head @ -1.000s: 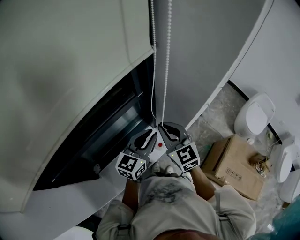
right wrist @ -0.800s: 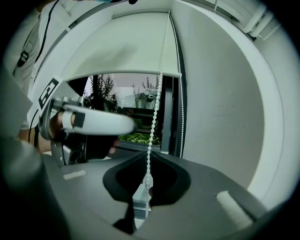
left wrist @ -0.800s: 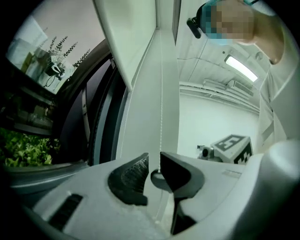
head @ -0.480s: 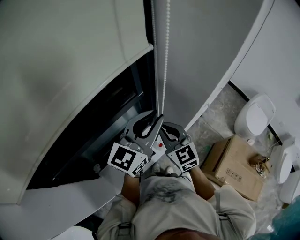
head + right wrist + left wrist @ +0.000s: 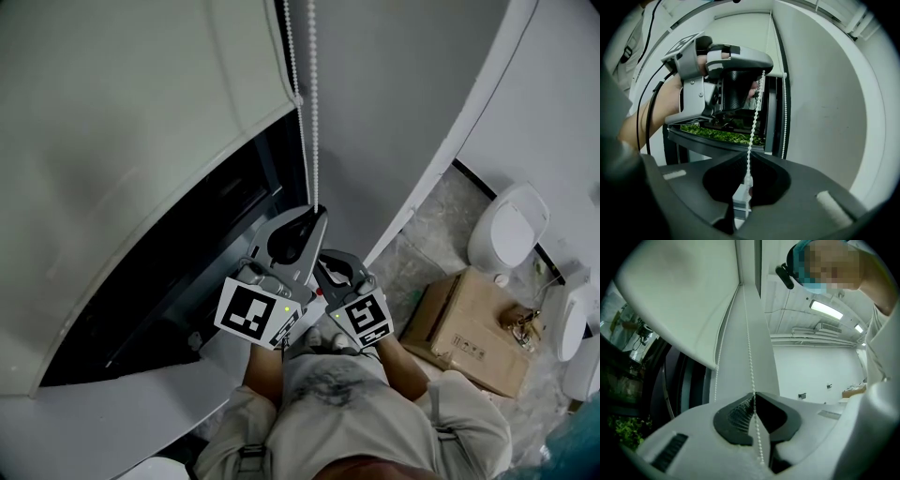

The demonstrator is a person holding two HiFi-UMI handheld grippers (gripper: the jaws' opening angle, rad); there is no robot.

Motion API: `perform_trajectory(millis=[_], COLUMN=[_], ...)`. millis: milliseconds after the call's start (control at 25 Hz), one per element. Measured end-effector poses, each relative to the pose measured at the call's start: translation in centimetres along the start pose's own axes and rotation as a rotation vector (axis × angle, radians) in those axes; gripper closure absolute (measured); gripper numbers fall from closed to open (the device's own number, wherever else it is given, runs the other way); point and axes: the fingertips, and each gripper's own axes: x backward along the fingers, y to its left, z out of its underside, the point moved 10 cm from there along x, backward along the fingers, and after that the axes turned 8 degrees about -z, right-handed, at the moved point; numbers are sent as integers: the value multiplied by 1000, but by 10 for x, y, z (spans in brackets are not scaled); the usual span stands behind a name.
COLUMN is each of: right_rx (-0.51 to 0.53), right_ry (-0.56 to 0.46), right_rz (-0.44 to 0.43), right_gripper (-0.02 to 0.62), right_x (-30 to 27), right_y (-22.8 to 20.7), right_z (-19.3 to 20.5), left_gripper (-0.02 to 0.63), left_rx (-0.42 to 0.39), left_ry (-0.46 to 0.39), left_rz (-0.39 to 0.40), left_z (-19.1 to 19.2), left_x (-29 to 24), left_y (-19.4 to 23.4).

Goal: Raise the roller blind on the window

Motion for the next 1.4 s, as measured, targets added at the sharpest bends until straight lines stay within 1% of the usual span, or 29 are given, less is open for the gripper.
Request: perform_trajectory(millis=[160, 280, 720, 920, 1400], right_rx=[1, 1, -26, -53, -99], right_ry=[-1, 19, 111, 140, 200], right_rz=[1, -4, -10, -16, -35], right_gripper=[572, 572, 572, 572, 572], right_x=[-2, -4, -12, -14, -19], right_y=[-2, -2, -2, -2, -1], right_z=[2, 8, 48, 65, 98], left_gripper=[586, 586, 586, 586, 586], left_rx=[15, 21, 79, 118, 157], left_ry=[9, 30, 108, 145, 221], left_rz=[-2, -6, -13, -22, -31], left_z=[4, 10, 53, 71, 103], left_x=[4, 4, 9, 11, 16], left_y=[1, 1, 3, 3, 3])
